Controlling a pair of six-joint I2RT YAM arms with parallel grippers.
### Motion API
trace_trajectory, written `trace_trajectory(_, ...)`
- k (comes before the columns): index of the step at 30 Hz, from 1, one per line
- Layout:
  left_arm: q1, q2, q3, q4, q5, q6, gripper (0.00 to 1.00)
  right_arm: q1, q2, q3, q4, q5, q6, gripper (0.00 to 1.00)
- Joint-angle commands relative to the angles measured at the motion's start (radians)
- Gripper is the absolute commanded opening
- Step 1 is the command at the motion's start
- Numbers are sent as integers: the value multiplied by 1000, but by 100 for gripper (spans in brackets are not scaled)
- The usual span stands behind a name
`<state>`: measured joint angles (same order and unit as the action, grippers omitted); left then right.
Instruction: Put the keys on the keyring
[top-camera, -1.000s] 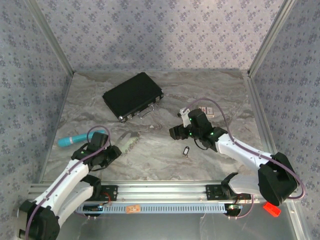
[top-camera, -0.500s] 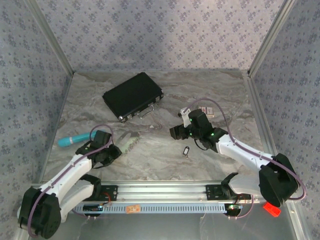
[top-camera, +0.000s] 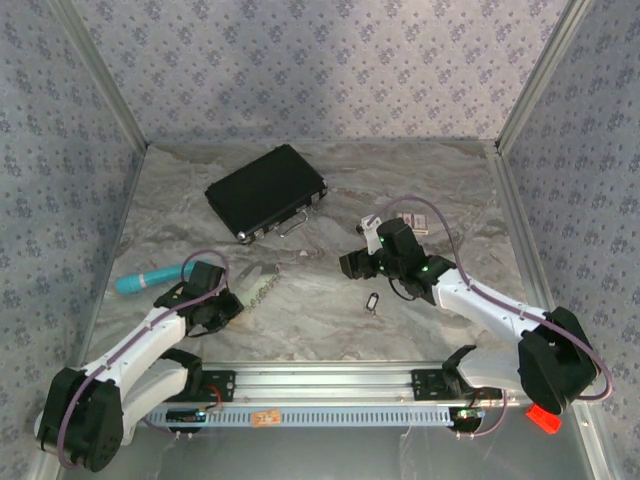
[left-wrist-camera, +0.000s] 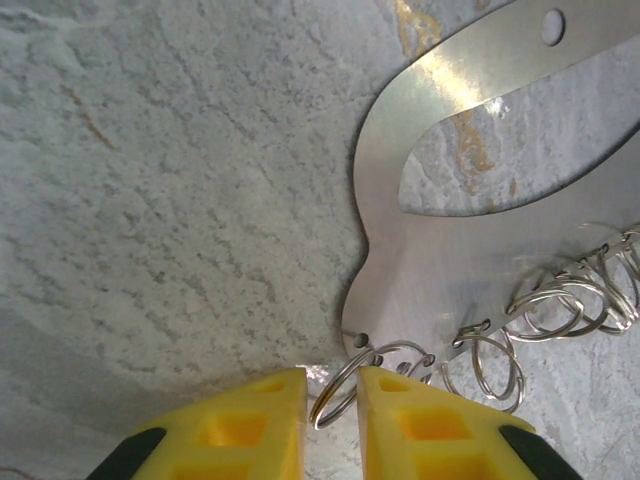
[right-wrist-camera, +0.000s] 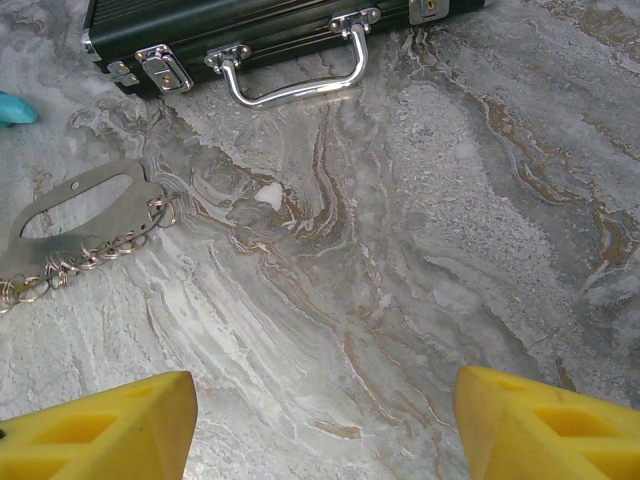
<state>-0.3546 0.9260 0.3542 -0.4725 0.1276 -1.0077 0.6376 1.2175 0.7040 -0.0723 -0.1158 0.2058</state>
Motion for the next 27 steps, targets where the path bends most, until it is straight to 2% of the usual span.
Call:
trace_trajectory(1, -4, 7, -3, 16, 16, 0, 17, 6, -26, 6, -11, 7, -2, 70)
trace_trajectory(8, -4, -27, 16, -10, 5, 21, 0, 7, -39, 6, -17, 8, 0, 69)
trace_trajectory(14, -26, -134, 72, -20, -63, 116, 0, 7, -50, 7, -11, 23, 4, 70)
trace_trajectory(21, -70, -217, 173, 26, -199, 377, 0, 2, -98, 8, 5, 131, 39, 77)
trace_trajectory(24, -77, -216, 209, 82, -182, 507, 0, -2, -122, 10, 6, 155, 29, 80)
trace_trajectory(27, -90, -212, 231, 174, -111, 646, 0, -7, -140, 18, -2, 153, 6, 82)
